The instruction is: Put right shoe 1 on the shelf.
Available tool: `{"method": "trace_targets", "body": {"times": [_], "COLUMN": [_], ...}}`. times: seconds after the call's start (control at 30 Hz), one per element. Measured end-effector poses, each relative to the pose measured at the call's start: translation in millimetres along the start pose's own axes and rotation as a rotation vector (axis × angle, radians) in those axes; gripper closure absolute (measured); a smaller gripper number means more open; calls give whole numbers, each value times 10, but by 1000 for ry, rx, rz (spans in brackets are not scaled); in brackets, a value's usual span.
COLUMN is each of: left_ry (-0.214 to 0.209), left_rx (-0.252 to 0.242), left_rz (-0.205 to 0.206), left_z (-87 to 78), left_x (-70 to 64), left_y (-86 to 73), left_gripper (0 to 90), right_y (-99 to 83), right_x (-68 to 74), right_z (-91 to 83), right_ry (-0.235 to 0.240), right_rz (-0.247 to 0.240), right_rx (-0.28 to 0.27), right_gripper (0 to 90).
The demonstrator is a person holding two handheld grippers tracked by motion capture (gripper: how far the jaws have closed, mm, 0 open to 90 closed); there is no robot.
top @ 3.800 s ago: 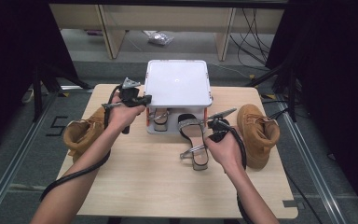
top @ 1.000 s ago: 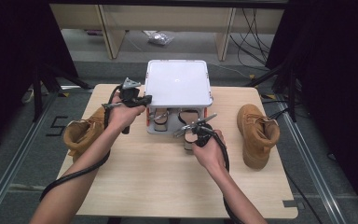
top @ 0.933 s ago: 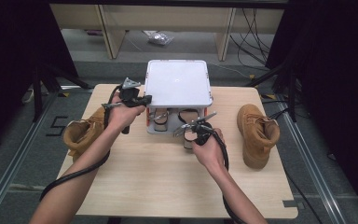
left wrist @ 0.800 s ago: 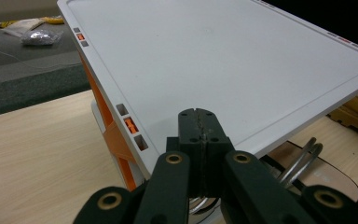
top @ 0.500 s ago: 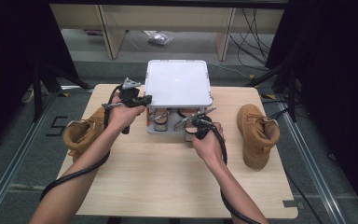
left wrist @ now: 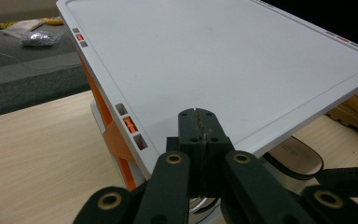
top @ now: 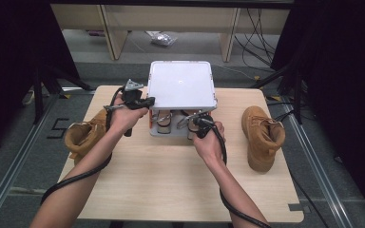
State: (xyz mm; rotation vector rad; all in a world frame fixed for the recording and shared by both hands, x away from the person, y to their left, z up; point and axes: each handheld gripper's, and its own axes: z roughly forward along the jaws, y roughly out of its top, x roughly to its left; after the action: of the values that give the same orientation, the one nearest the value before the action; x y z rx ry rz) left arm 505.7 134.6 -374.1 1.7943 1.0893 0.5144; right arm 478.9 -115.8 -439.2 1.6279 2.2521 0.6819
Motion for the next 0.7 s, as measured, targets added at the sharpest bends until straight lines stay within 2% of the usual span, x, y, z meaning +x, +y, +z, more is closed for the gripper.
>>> {"method": "trace_targets", "body": {"times": [0.07,0.23,0.3,0.37,0.47,0.5,0.6,0.7], "left_ry": [0,0,0,2,-2,1,0,2], "left_rx": [0,-2,-2,1,-6,-2,-3,-2], "left_rz": [0,0,6,8,5,1,2,6], "left_z": [0,1,2,1,5,1,0,0], "left_x": [0,-2,-4,-5,-4,-4,-3,-6], "left_y": [0,-1,0,3,-1,0,-4,-2], "left_gripper": [894,895,894,895,895,895,895,895], "right_y": [3,1,1,5,5,3,-10,-9], "right_x": [-11,-13,-22,-11,-21,-9,-2,4], "right_z": [3,0,-2,4,25,29,40,50], "right_ry": [-7,-11,-18,-13,-29,-27,-38,-34], "right_rz": [-9,11,-1,16,4,23,5,15], "right_rx": [-4,-14,-25,-24,-33,-34,-47,-48], "right_gripper": [900,900,900,900,900,900,900,900]}}
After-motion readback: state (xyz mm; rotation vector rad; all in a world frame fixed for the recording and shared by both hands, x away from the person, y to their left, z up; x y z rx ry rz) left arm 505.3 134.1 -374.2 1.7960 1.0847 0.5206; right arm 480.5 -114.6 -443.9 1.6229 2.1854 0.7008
